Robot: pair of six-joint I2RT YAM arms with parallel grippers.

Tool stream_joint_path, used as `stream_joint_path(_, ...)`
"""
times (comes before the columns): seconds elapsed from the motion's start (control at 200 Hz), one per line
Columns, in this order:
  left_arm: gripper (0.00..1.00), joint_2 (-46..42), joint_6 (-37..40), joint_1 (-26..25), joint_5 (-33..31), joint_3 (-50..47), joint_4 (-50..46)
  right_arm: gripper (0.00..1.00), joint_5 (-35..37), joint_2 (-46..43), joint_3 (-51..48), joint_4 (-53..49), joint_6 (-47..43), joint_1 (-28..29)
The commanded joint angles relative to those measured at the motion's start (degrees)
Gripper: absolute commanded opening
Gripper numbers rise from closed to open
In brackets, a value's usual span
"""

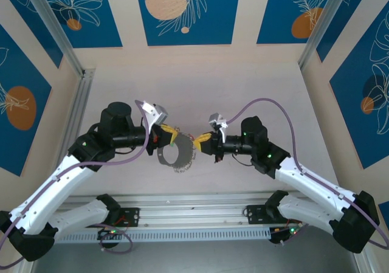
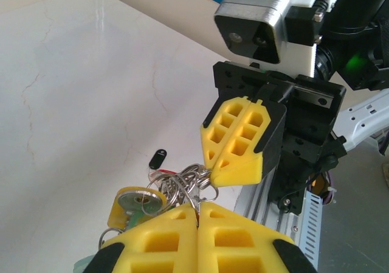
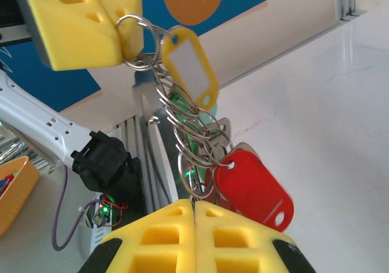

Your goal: Put the keys on the keyring

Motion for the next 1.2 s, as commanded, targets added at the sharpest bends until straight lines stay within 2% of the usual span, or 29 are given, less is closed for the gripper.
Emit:
stream_joint_path(0.0,0.0,-0.98,0.05,-0.69,0.53,2.34,0.1,0.0,1.82,-2.77,-1.12,-1.16,-1.43,-0.28)
stream_joint_path(0.23,0.0,-0.68,0.22,-0.65,0.76,2.12,-0.07,0.0,3.02,-4.08,0.7,-4.77,-2.6,-0.45)
stream_joint_path(0.41,0.0,-0.79,-0.17,-0.7,1.31,1.91,0.69,0.21,2.96,-3.97,1.39,-5.51,-2.99,-0.19)
stream_joint_path(0.61,0.0,-0.93,-0.13,-0.66,1.5,2.18,0.12,0.34,3.06,-3.57,1.2,-5.71,-2.94,-0.1)
stream_joint_path(0.895,0.0,-0.94,-0.39,-0.66,1.59,2.27,0.4,0.36,0.45,-1.15,2.3,-4.68,-4.02,2.57)
stream_joint_path(0.955,0.0,-0.92,-0.38,-0.7,1.64,2.4,0.39,0.37,0.92,-0.83,2.66,-5.1,-4.77,3.76)
stream_joint_path(0.99,0.0,-0.93,-0.35,-0.69,1.62,2.5,0.34,0.42,1.19,-0.72,2.84,-5.49,-5.4,4.53)
stream_joint_path(1.195,0.0,-0.7,-0.48,-0.66,1.8,2.72,0.2,0.42,5.92,-2.08,2.4,-7.54,-7.99,8.54)
